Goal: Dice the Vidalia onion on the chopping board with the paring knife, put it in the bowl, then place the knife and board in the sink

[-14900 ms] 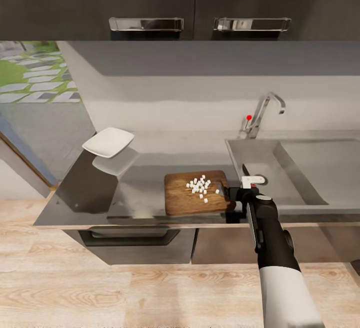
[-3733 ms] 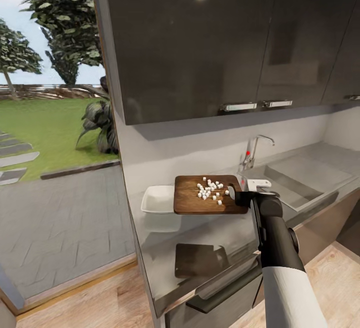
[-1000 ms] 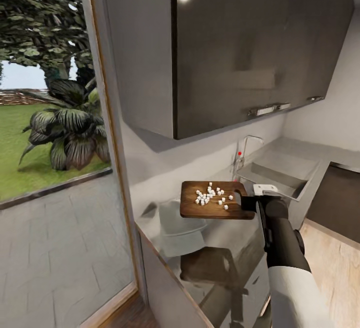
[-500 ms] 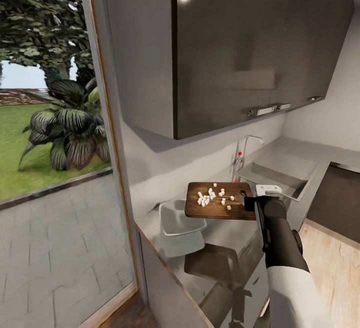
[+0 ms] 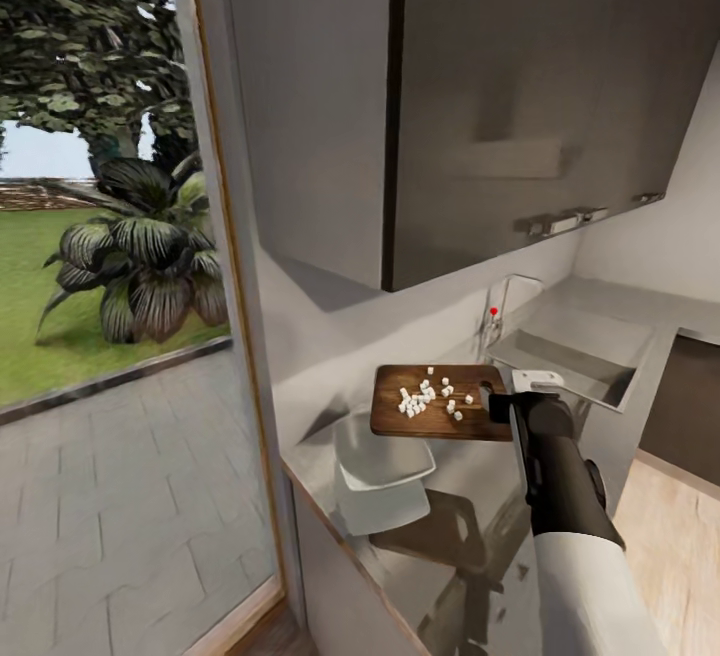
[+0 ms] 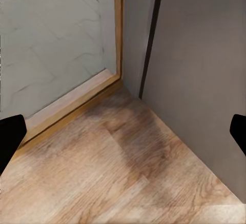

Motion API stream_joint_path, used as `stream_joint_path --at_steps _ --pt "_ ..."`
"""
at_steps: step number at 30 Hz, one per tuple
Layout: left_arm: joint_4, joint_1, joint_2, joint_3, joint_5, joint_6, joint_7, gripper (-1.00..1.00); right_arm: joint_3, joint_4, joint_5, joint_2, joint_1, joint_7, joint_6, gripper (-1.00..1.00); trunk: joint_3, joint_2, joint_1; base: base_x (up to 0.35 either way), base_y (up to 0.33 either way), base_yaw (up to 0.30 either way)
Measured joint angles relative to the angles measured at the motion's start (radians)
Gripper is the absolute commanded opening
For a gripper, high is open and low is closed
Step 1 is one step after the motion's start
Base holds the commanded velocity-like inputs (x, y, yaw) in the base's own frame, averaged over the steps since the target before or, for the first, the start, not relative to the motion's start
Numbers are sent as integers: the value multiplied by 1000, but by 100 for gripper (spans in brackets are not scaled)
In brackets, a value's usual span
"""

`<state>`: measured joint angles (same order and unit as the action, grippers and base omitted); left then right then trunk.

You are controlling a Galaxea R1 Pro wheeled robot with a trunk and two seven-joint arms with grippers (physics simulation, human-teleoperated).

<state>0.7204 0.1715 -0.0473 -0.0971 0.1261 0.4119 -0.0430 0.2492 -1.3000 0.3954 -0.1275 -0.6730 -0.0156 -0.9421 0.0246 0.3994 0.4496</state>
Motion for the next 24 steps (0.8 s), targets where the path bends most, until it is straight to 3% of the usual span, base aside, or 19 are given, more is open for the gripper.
stream_joint_path --at_steps 24 --pt "1 0 0 -1 -1 0 0 100 -1 1 1 3 0 7 16 -100 0 0 0 1 17 0"
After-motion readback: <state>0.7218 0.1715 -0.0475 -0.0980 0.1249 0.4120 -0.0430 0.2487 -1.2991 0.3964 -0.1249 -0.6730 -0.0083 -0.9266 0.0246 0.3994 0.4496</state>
